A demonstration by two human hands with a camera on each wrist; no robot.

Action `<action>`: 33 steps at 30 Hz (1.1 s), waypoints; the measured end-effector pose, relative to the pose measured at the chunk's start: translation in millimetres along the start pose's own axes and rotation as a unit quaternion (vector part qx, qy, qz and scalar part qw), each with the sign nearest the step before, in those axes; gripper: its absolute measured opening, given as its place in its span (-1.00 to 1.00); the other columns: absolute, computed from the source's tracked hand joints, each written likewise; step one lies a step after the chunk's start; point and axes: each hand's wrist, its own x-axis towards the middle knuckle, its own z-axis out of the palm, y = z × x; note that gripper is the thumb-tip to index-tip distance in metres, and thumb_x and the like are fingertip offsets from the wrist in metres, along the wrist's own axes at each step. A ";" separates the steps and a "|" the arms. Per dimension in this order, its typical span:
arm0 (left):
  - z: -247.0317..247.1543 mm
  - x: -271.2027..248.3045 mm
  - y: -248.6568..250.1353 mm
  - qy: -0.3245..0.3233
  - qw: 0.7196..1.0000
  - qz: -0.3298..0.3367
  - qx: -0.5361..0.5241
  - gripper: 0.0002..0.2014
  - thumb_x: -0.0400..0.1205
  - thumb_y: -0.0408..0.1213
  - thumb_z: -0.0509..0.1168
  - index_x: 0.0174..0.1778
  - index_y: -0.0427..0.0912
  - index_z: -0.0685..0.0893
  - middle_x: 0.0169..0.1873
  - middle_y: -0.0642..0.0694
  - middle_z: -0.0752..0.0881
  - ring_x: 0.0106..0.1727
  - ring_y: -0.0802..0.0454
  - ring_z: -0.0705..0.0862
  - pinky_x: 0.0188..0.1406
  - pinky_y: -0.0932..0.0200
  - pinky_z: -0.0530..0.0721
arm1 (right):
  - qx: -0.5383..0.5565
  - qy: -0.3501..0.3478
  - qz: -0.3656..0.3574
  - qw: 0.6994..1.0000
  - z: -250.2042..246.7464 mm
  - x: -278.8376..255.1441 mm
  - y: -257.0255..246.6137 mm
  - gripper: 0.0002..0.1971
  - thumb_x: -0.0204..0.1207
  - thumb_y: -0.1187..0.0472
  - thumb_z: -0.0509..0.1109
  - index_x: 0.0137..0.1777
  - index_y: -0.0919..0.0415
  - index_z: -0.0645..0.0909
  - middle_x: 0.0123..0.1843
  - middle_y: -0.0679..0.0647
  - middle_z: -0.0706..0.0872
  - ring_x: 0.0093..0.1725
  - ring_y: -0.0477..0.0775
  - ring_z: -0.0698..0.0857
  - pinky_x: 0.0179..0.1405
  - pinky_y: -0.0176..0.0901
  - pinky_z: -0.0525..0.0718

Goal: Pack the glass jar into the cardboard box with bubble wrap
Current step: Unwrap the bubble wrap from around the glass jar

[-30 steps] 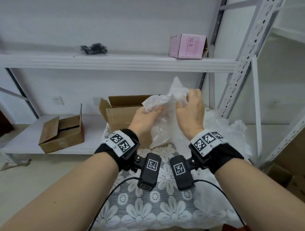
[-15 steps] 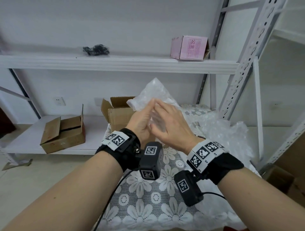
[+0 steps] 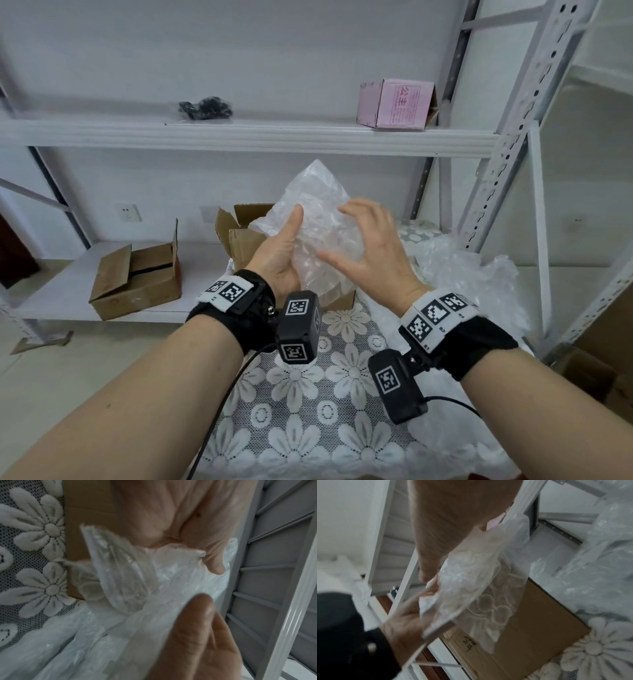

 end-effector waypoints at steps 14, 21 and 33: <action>-9.6 -18.6 16.9 0.069 0.982 0.025 0.177 -0.88 0.64 -0.37 0.27 0.03 -0.23 0.68 -0.10 -0.10 0.82 -0.18 0.11 0.81 -0.42 0.26 0.69 | 0.421 0.146 0.369 0.815 -23.9 10.1 1.8 -0.57 0.67 0.33 0.22 0.53 0.16 0.40 0.29 -0.14 0.57 -0.02 -0.26 0.56 -0.14 -0.51 0.56; -9.4 -12.2 12.9 0.174 0.947 0.154 0.220 -0.81 0.63 -0.33 0.35 0.13 -0.27 0.69 -0.09 -0.02 0.78 -0.25 0.22 0.76 -0.26 0.34 0.71 | 0.448 0.178 0.410 0.774 -21.7 9.1 4.1 -0.55 0.66 0.36 0.23 0.55 0.21 0.37 0.46 -0.04 0.52 0.36 -0.10 0.51 0.25 -0.27 0.47; -6.9 -25.5 34.9 0.220 0.884 0.151 0.384 -0.25 0.36 -0.19 0.59 0.46 -0.22 0.48 0.39 -0.11 0.60 0.37 -0.09 0.59 0.48 -0.20 0.45 | 0.483 0.211 0.412 0.744 -26.1 20.0 2.6 -0.53 0.63 0.39 0.24 0.53 0.16 0.40 0.48 0.03 0.53 0.39 0.02 0.58 0.46 -0.03 0.52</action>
